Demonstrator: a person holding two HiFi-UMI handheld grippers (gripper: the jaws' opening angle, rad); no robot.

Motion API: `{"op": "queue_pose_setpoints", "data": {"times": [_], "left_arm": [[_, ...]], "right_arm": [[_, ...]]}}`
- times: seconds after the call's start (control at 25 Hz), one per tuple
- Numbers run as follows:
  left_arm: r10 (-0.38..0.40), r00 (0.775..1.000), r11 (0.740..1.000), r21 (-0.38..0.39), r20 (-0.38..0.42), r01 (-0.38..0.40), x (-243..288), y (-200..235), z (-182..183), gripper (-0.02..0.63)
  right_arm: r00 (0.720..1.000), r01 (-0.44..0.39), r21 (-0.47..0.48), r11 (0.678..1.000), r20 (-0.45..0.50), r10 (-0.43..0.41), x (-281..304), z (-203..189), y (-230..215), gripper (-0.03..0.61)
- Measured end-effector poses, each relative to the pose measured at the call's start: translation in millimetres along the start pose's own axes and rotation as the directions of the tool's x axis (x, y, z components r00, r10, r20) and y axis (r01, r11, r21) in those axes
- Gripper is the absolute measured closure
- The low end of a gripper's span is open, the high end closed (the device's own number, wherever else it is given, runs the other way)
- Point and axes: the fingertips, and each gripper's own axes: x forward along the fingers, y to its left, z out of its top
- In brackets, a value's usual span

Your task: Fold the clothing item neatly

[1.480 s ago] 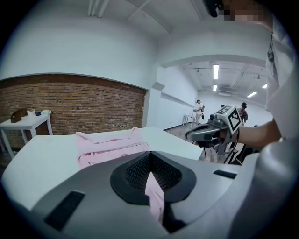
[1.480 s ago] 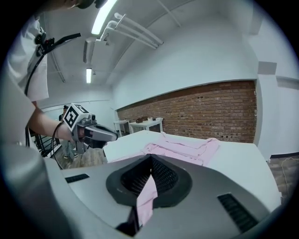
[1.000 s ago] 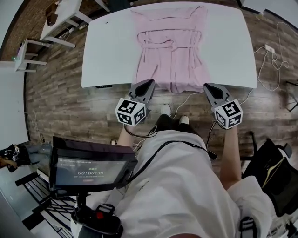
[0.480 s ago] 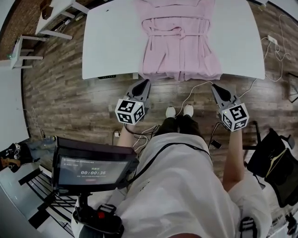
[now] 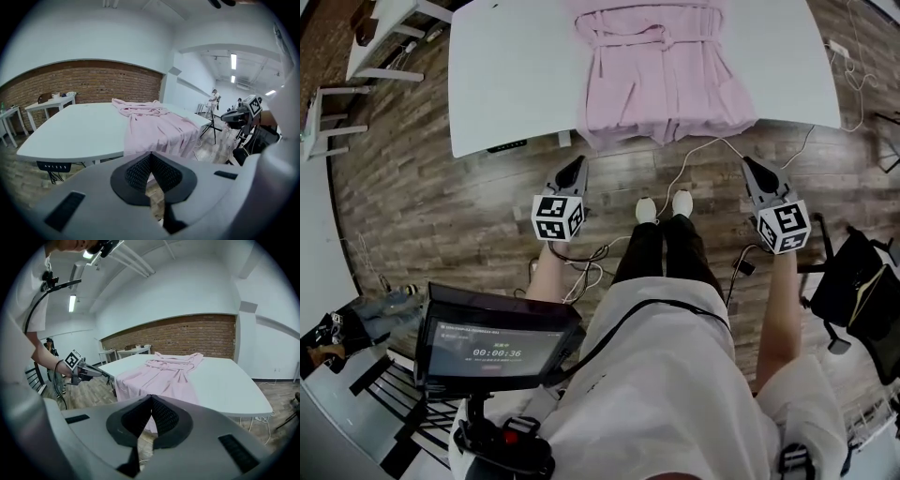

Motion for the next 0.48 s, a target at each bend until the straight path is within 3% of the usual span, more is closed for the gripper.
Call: {"op": "queue_pose_setpoints", "data": {"times": [0.24, 0.48], "left_arm": [[0.0, 1.0, 1.0, -0.017, 0.009, 0.0, 12.9, -1.0, -18.7, 0.611], [0.014, 1.0, 1.0, -0.015, 0.009, -0.014, 10.4, -24.0, -22.9, 0.611]], "right_arm": [[0.999, 0.033, 0.001, 0.999, -0.01, -0.033, -3.2, -29.7, -8.8, 0.574], [1.0, 0.002, -0.022, 1.0, -0.029, -0.002, -6.7, -56.7, -18.7, 0.574]]}}
